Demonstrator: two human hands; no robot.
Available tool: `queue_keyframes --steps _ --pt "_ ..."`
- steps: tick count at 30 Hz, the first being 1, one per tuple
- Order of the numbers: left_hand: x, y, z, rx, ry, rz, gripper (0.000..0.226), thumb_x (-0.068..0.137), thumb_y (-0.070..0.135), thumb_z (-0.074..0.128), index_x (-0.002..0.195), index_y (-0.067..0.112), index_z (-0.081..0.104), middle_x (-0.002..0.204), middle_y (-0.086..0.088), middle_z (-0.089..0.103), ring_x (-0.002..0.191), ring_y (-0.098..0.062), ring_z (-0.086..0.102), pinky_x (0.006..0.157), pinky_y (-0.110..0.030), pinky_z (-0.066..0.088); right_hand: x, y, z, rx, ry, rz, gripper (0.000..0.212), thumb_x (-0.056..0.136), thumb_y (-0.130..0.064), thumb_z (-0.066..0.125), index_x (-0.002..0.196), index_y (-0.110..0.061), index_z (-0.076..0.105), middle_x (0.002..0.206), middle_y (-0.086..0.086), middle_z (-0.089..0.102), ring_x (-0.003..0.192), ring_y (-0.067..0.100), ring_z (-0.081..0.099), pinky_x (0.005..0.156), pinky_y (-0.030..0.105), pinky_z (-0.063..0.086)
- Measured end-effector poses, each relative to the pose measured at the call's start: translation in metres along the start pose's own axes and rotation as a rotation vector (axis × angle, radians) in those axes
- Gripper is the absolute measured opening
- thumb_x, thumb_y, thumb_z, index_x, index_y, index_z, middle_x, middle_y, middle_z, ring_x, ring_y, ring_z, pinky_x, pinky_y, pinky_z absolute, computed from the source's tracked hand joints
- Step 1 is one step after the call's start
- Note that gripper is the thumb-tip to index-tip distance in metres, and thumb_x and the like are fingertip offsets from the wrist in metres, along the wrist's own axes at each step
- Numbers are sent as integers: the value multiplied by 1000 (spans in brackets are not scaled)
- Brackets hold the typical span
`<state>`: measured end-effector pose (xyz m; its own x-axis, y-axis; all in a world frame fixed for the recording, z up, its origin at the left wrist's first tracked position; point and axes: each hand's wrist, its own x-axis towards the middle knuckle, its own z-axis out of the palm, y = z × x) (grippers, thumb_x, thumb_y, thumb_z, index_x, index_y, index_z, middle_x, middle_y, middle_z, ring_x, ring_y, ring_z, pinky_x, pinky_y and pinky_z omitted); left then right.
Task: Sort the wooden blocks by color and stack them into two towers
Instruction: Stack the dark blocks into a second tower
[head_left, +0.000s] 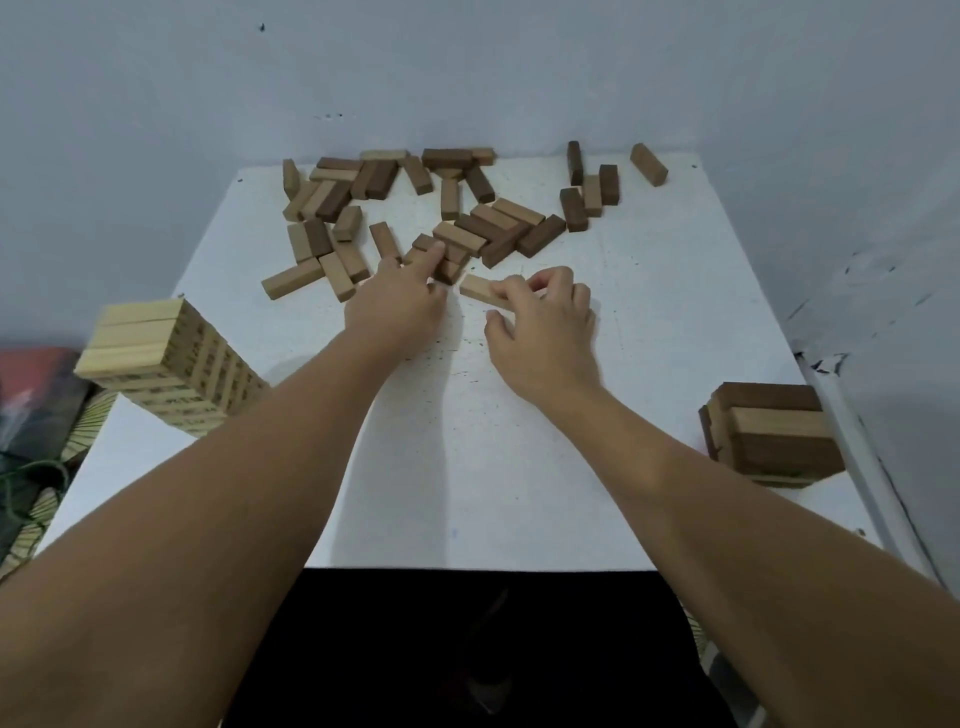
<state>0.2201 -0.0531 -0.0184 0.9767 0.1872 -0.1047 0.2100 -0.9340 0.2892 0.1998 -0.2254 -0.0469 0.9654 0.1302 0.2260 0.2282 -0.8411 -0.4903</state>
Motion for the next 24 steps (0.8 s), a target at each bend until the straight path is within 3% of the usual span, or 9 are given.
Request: queue_keyframes --steps 5,11,14,16,20,24 --pt "-14 -6 3 -80 83 82 45 108 28 40 149 43 52 133 -12 41 126 -35 43 105 -47 43 -12 3 -5 -64 79 17 16 94 -31 58 110 -26 59 117 -1 50 108 25 47 104 44 30" --pt "-55 -24 9 -208 49 297 34 108 27 50 134 36 69 118 1 50 122 -31 46 109 -44 41 -43 6 -26 30 42 100 14 99 -35 49 103 -29 61 108 -9 55 107 19 48 107 45 21" --pt "-85 -31 11 -211 -9 350 38 102 34 48 132 36 71 124 7 55 124 -29 47 111 -46 39 -63 14 -35 32 21 84 14 101 -34 46 96 -30 57 96 -12 56 98 18 50 97 40 23" --pt "-105 -30 8 -250 -51 328 49 94 51 43 134 39 68 129 15 53 129 -23 43 115 -40 32 -75 21 -38 -4 15 43 11 102 -37 48 100 -32 58 97 -13 57 97 17 52 93 37 23" --pt "-135 -25 15 -309 23 323 50 87 58 74 133 39 68 136 18 54 131 -12 34 112 -31 27 -80 26 -43 42 11 102 21 102 -53 49 103 -34 59 97 -14 61 96 16 54 92 39 28" --pt "-145 -25 29 -382 118 332 52 82 55 81 129 38 71 143 18 51 136 -15 34 115 -33 28 -74 18 -44 96 -21 138 30 102 -57 43 101 -32 58 81 -14 65 90 14 61 92 39 27"
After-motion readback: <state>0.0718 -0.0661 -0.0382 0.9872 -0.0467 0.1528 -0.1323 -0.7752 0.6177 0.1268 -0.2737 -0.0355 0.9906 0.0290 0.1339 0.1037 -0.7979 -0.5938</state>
